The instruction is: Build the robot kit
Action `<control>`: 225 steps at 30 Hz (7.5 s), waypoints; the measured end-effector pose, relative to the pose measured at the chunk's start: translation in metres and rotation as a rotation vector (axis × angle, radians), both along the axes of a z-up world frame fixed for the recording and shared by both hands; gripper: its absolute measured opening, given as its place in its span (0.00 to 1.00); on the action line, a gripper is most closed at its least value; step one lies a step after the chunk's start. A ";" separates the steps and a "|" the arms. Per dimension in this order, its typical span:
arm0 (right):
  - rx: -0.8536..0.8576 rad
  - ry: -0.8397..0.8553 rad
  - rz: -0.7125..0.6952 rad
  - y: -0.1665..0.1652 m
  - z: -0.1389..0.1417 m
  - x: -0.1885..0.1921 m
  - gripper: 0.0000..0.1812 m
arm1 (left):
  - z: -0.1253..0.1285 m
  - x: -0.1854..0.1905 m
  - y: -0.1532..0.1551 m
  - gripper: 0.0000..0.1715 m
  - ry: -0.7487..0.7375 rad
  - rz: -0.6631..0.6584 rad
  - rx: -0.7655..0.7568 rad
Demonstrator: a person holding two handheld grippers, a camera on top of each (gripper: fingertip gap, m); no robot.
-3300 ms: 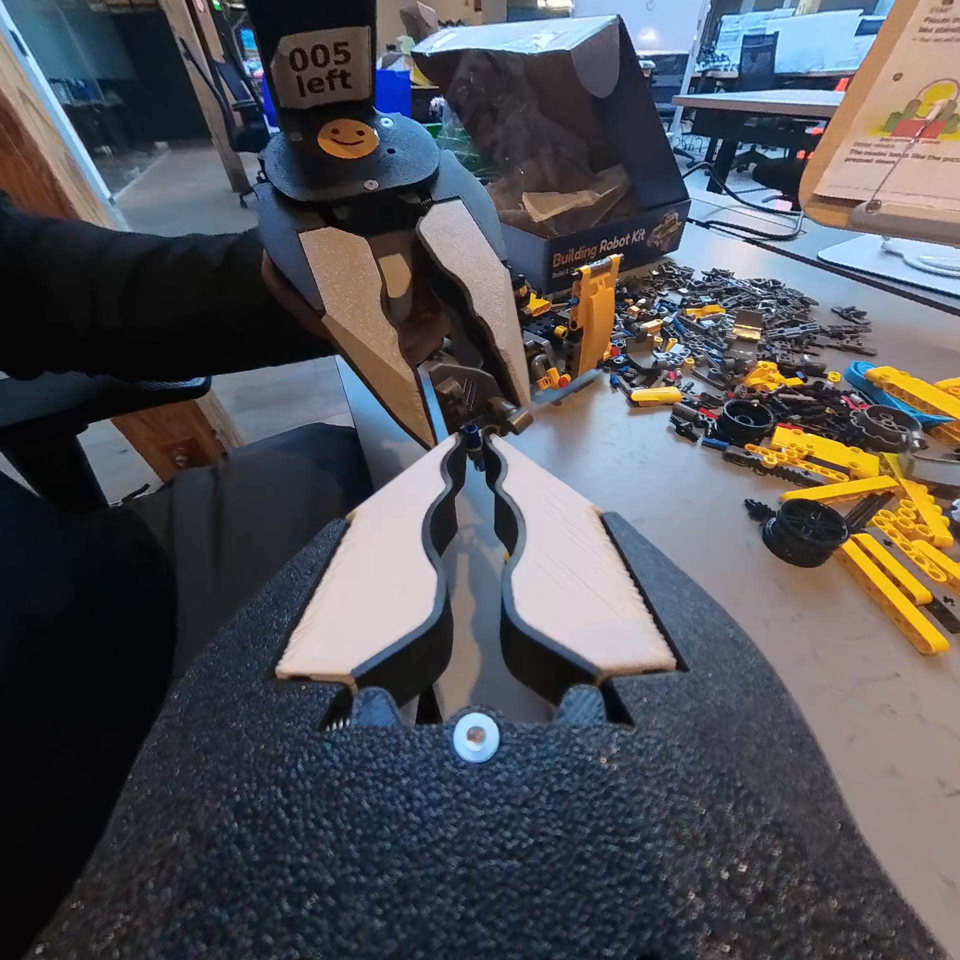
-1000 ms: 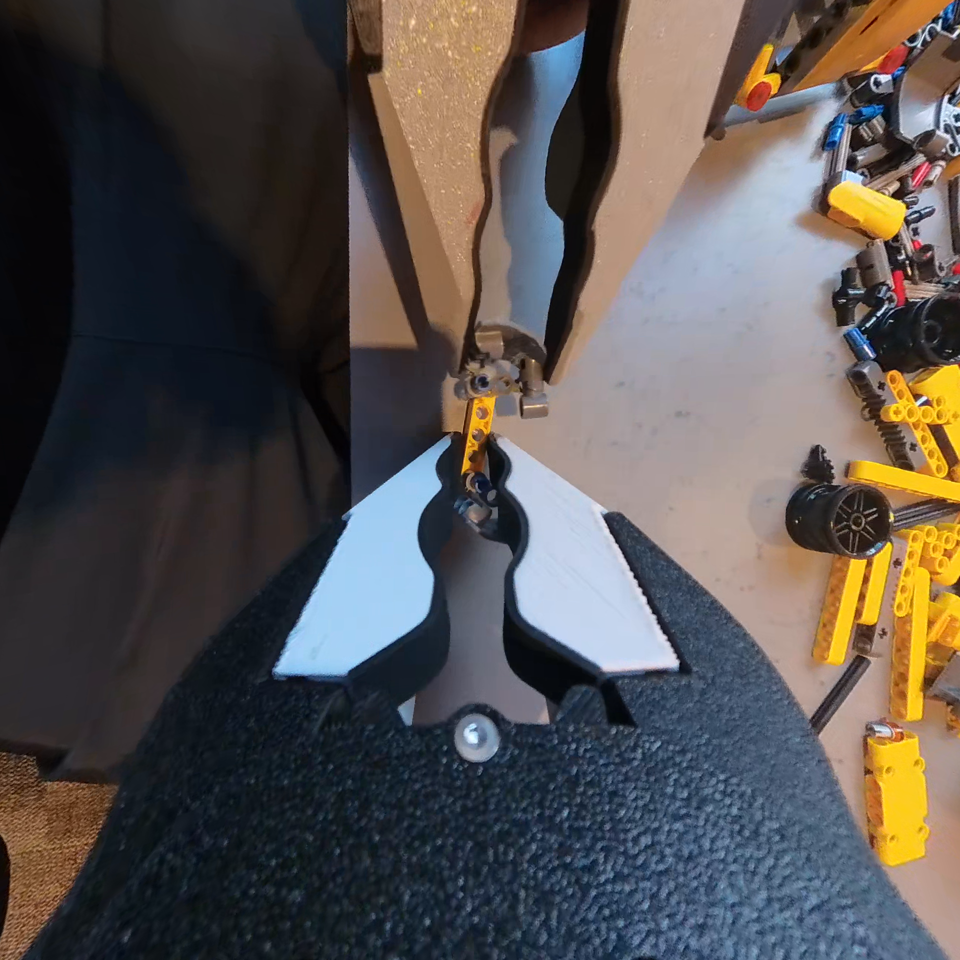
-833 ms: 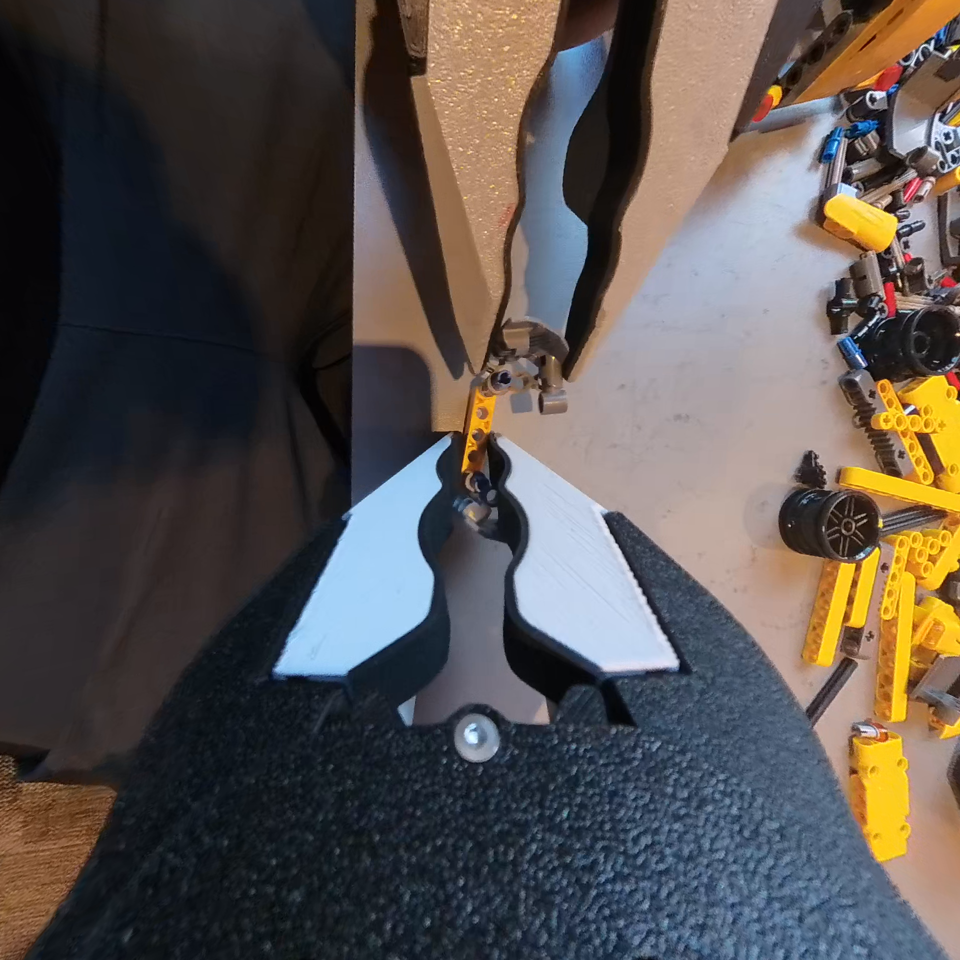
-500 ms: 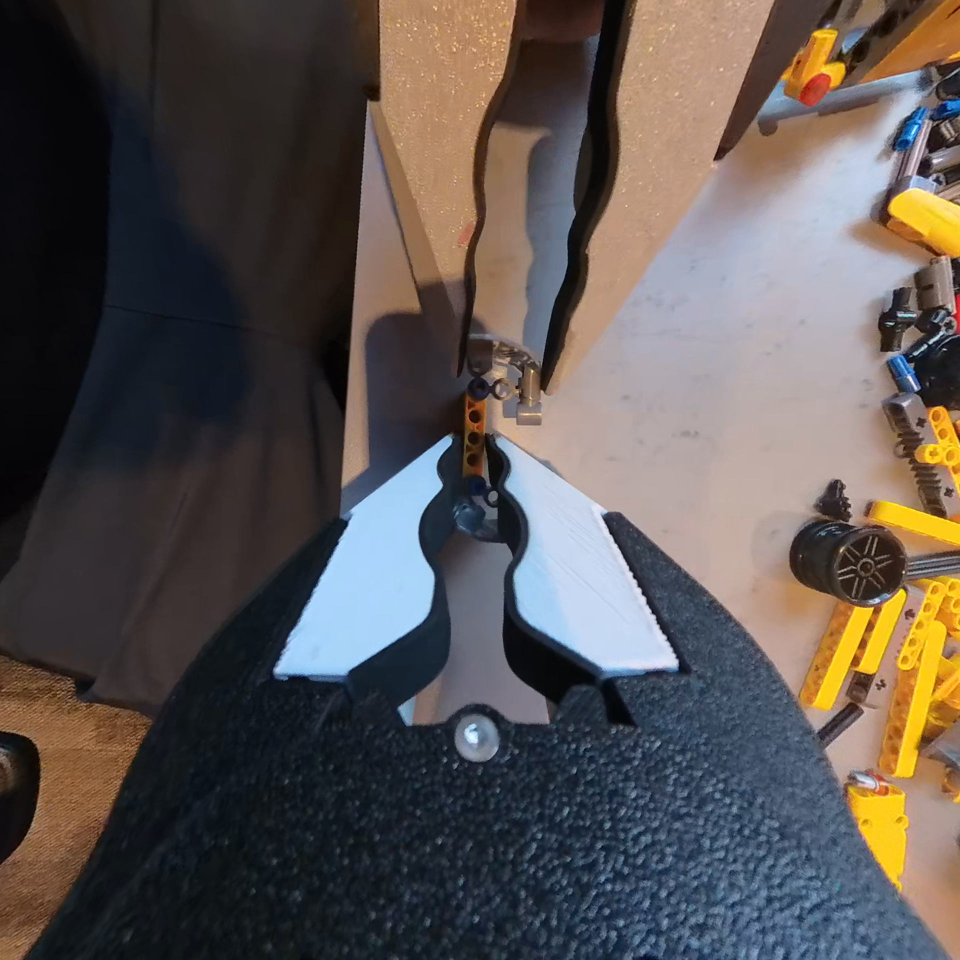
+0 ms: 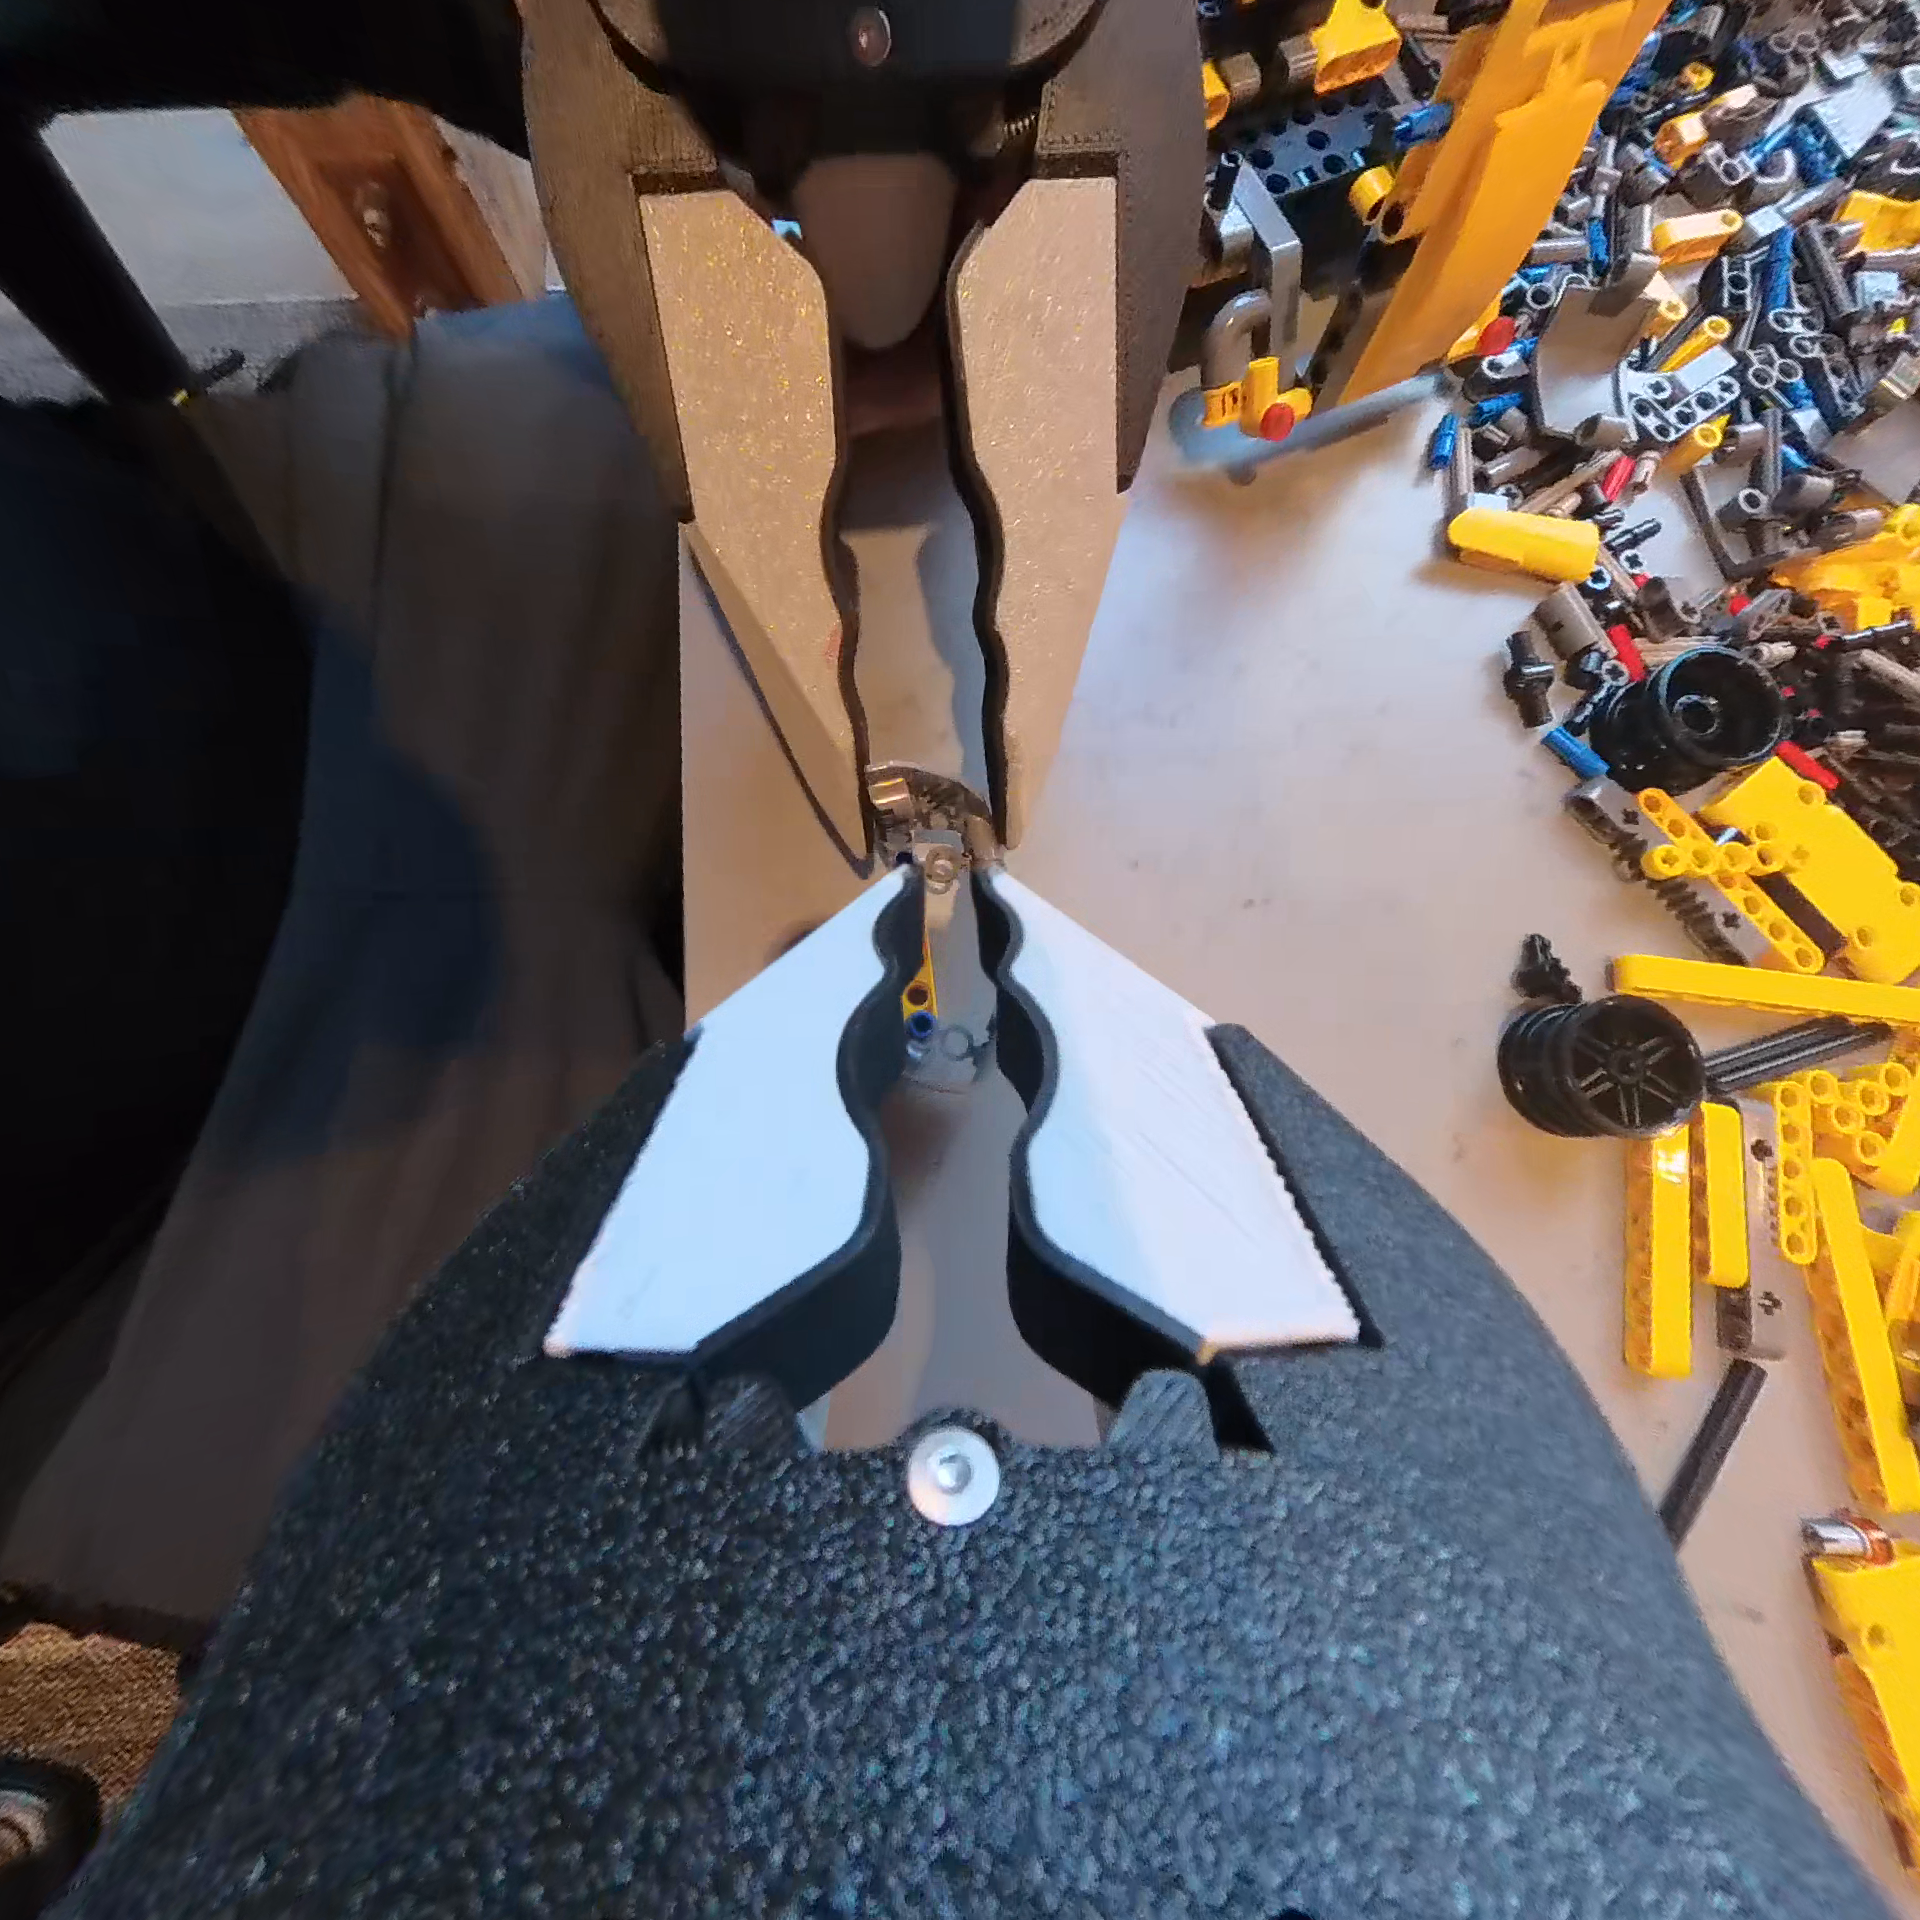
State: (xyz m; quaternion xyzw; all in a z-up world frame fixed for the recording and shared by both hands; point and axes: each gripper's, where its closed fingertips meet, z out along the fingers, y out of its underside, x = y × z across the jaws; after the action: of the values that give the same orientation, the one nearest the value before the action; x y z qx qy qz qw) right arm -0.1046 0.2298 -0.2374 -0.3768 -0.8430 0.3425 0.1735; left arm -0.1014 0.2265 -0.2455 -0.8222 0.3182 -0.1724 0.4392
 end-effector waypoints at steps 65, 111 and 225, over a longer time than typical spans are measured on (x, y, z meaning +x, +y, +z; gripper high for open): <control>0.105 -0.028 0.042 -0.009 -0.004 -0.001 0.01 | 0.003 0.000 0.002 0.13 0.015 -0.055 0.036; 0.169 -0.094 0.039 -0.013 -0.008 0.001 0.00 | -0.001 0.000 0.000 0.13 0.109 -0.088 0.099; 0.389 0.044 -0.097 -0.001 -0.016 0.026 0.10 | 0.008 0.003 -0.009 0.13 -0.139 0.104 -0.057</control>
State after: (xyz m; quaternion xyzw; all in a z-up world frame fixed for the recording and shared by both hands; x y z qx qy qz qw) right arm -0.0782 0.2291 -0.2535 -0.3687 -0.8703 0.1724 0.2774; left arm -0.0987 0.2174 -0.2374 -0.8359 0.2388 -0.2147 0.4451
